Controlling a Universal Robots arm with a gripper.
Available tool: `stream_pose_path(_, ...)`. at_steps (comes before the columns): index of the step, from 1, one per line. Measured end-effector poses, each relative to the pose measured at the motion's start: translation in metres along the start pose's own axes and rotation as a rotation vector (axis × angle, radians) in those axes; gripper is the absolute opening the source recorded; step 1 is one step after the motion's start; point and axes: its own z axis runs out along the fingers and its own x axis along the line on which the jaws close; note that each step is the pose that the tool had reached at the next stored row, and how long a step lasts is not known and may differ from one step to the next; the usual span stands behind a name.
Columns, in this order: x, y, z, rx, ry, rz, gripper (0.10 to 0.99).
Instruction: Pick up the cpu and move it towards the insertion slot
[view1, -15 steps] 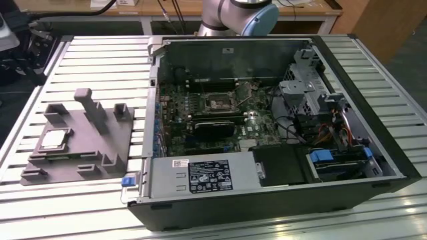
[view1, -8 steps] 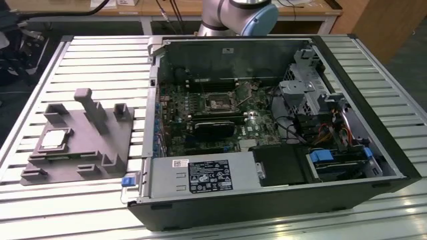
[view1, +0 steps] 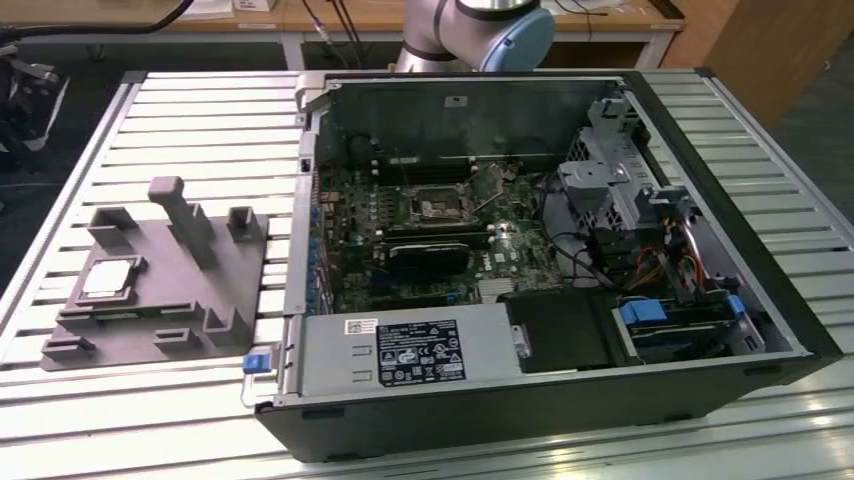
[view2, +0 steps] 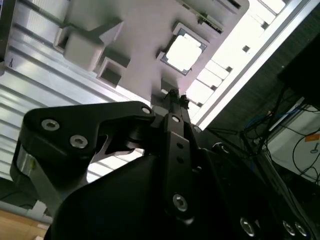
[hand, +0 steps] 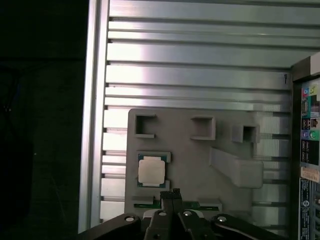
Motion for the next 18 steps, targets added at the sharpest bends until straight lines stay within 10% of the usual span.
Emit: stream_pose_path(18,0.0085,-0.0046,0.0239,0.003,0.0018,-0.001,0.706)
